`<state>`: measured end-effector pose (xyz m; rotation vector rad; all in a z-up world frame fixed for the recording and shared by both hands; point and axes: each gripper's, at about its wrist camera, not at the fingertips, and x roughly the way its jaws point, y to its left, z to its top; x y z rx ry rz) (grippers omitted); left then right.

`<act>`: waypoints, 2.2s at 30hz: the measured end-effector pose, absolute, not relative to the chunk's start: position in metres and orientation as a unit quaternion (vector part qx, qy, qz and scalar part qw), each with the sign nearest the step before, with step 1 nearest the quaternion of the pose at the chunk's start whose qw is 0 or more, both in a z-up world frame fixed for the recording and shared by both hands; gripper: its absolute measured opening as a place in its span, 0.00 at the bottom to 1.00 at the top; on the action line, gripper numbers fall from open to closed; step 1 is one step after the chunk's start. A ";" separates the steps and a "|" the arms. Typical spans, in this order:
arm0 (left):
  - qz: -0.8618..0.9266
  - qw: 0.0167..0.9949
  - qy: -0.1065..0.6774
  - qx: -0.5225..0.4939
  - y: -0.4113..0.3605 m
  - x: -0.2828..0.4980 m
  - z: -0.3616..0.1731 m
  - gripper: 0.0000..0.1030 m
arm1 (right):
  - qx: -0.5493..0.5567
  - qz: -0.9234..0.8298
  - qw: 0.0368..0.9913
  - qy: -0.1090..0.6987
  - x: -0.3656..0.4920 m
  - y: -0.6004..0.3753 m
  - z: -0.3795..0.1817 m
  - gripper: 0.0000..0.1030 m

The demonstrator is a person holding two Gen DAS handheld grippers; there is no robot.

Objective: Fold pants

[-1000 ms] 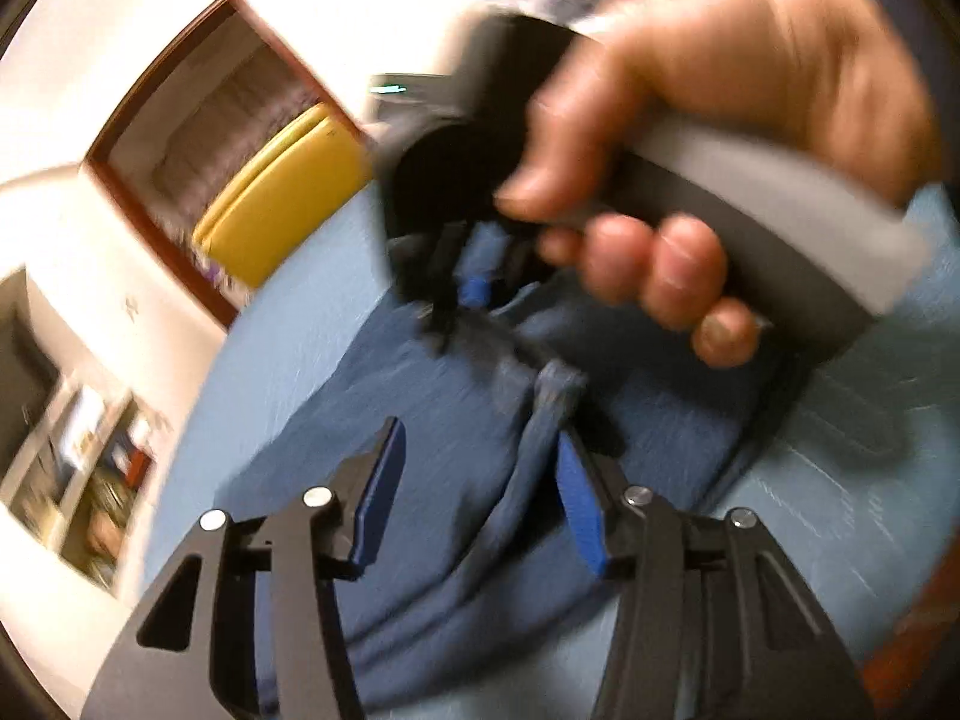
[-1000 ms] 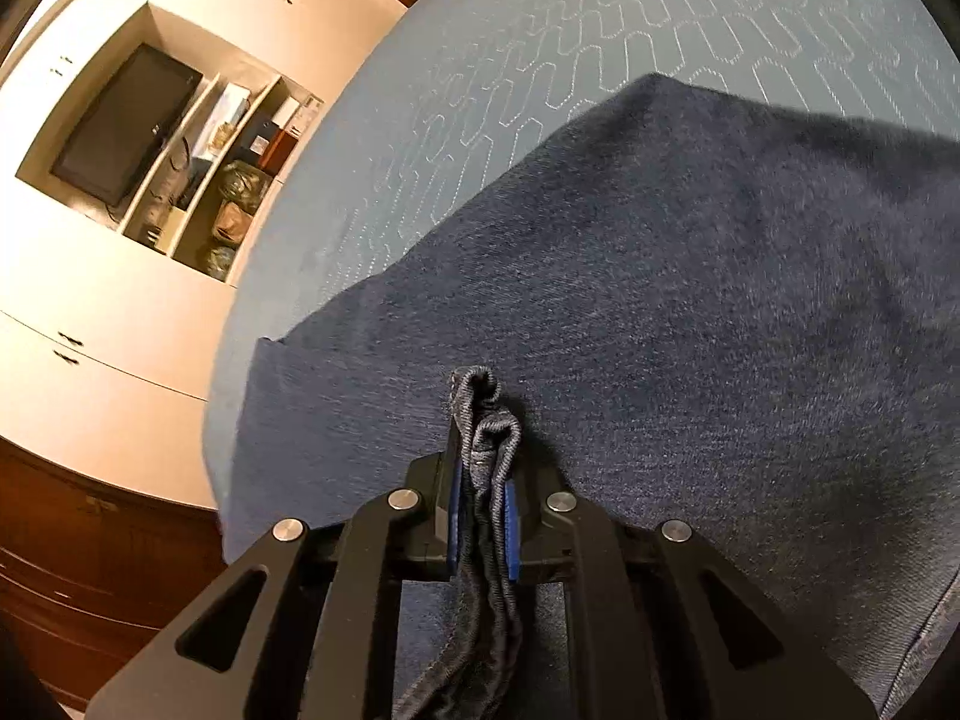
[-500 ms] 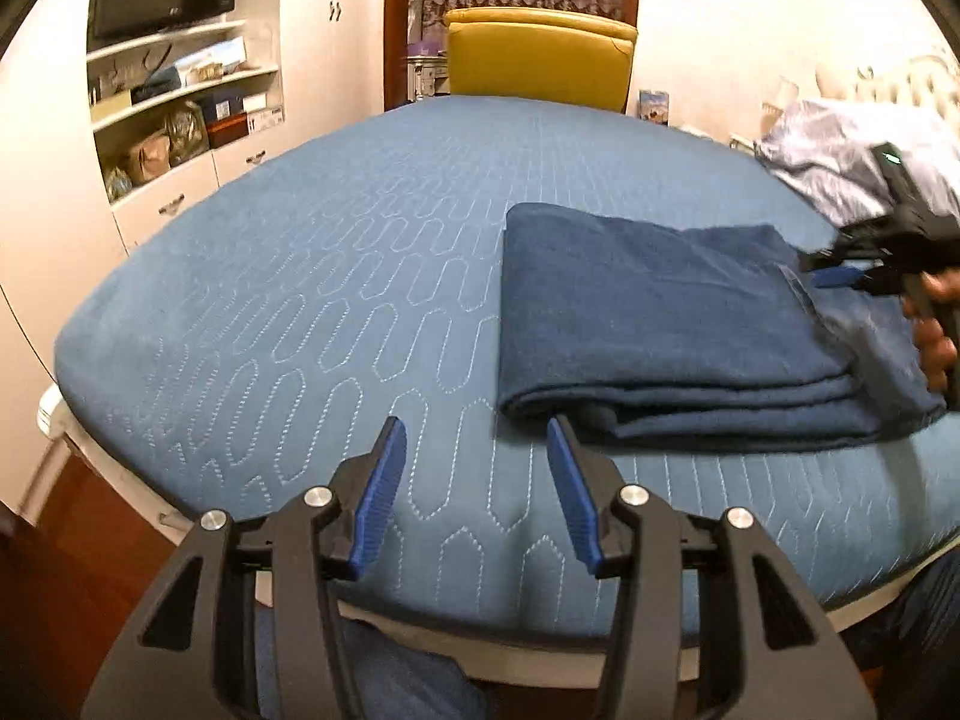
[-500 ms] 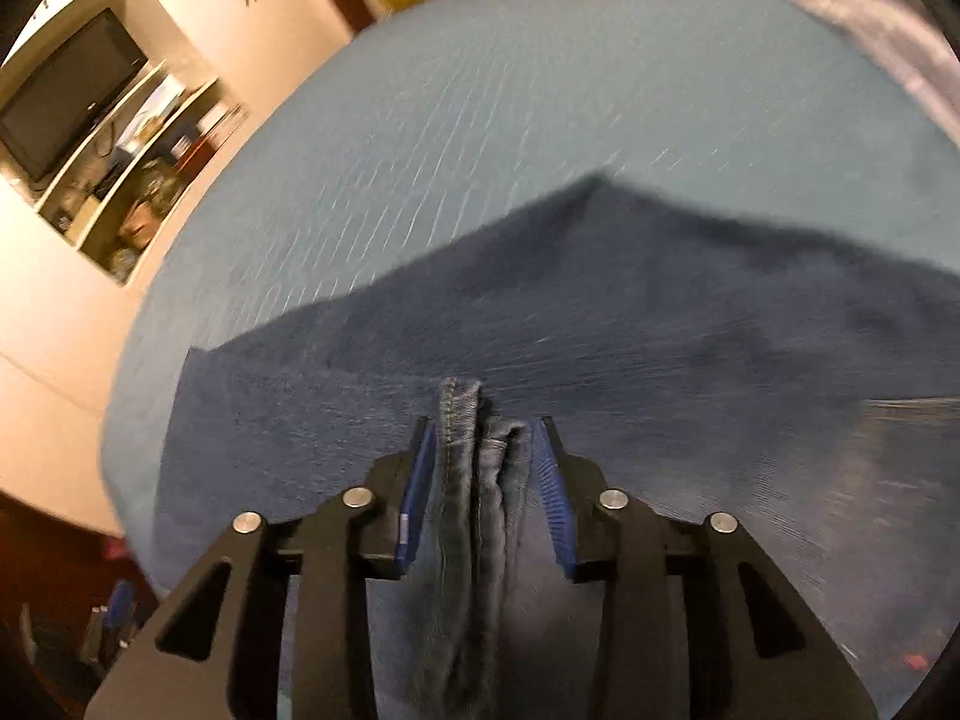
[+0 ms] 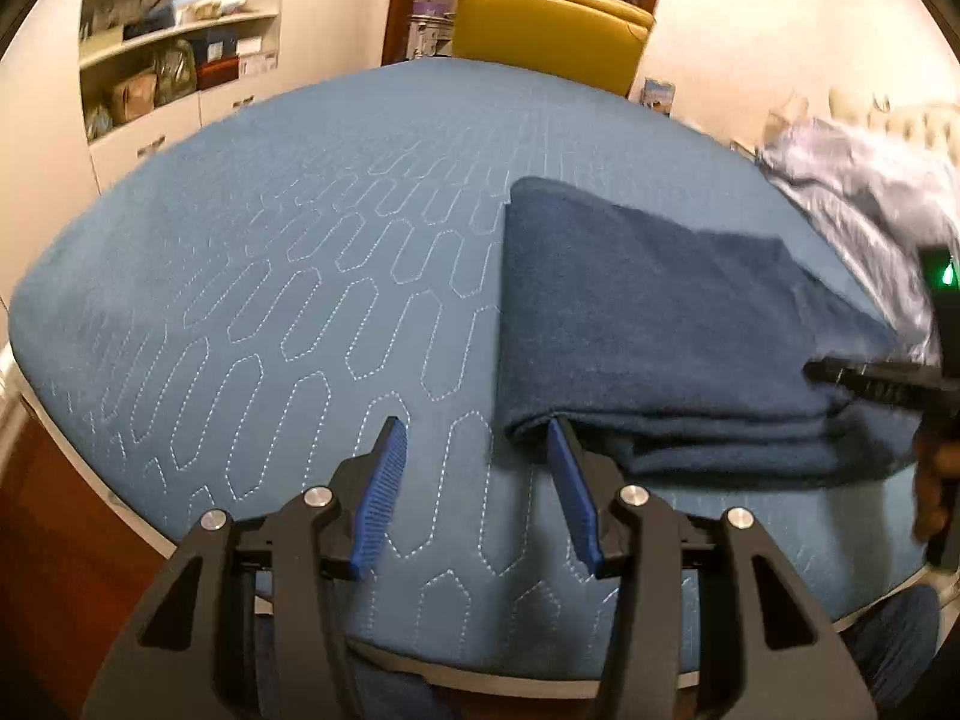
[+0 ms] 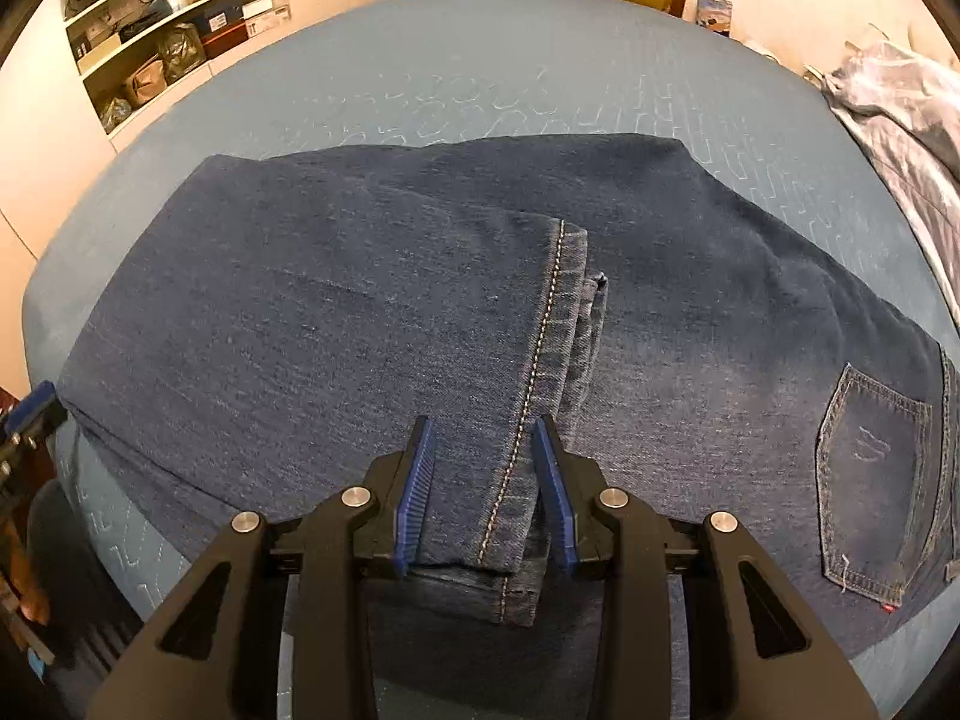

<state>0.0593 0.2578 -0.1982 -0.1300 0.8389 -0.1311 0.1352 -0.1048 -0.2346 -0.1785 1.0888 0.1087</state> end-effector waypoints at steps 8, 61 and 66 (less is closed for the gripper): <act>-0.056 0.905 0.411 -0.097 0.258 0.062 -0.201 0.50 | -0.085 0.051 0.853 0.513 0.128 -0.107 -0.241 0.35; 0.061 0.935 0.330 0.112 0.189 0.066 -0.184 0.78 | -0.055 0.077 0.855 0.510 0.125 -0.155 -0.237 0.35; 0.069 0.914 0.332 0.224 0.181 0.073 -0.184 0.82 | -0.053 0.083 0.853 0.513 0.127 -0.158 -0.236 0.35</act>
